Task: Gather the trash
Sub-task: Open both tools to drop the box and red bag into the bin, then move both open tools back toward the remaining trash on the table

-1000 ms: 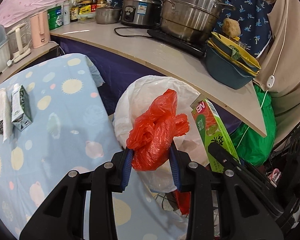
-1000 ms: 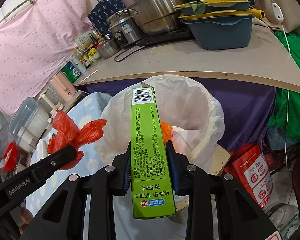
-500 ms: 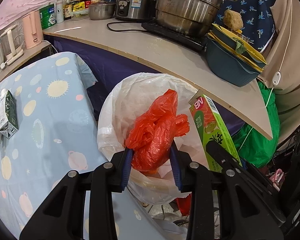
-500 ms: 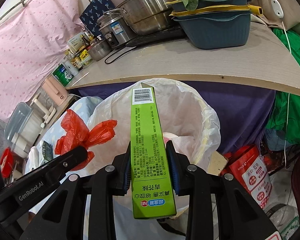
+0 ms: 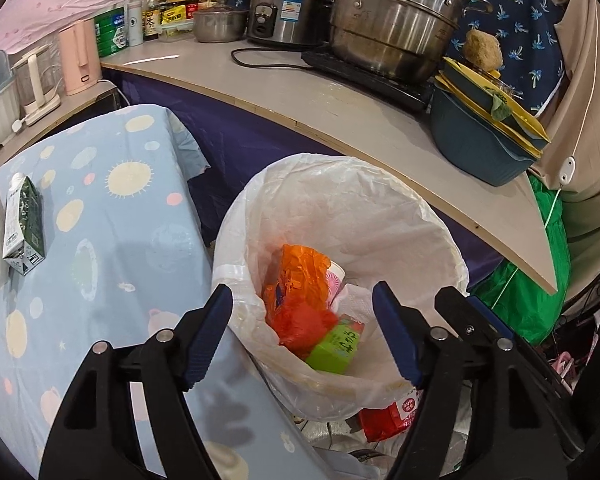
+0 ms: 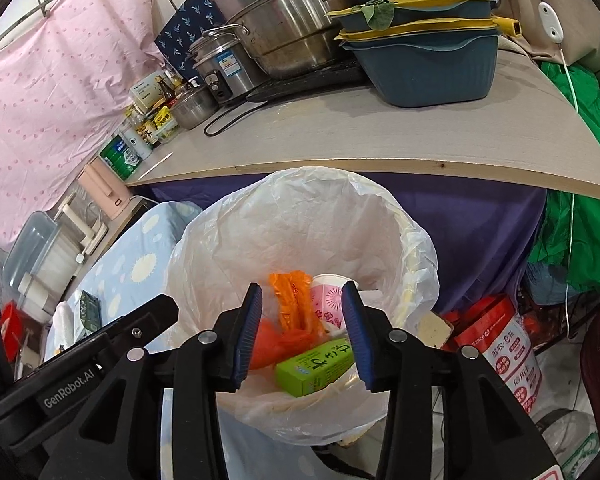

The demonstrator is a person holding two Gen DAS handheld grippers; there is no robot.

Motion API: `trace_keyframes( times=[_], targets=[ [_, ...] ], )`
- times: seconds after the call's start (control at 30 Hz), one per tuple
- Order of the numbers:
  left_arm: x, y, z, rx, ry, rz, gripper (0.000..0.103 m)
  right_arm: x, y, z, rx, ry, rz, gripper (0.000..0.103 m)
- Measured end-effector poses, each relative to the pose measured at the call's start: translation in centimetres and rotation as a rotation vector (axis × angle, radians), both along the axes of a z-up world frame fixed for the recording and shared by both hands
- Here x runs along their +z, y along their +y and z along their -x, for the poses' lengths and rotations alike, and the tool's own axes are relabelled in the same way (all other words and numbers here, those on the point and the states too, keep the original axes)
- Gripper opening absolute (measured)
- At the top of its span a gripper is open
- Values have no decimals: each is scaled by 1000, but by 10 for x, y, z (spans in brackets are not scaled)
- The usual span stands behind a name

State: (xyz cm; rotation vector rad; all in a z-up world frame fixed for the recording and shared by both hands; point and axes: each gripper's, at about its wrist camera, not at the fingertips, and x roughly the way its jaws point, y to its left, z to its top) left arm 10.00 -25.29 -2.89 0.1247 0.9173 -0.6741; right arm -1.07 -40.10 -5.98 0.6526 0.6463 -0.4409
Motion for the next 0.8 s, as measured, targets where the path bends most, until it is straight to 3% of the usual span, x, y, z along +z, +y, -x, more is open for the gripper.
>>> trace_keyframes(
  times=[0.27, 0.8],
  targets=[
    [6, 17, -2, 31, -2, 14, 70, 10, 11, 0, 12, -11, 18, 48],
    [11, 70, -16, 117, 1, 27, 71, 27, 52, -13, 77, -20, 47, 50]
  ],
)
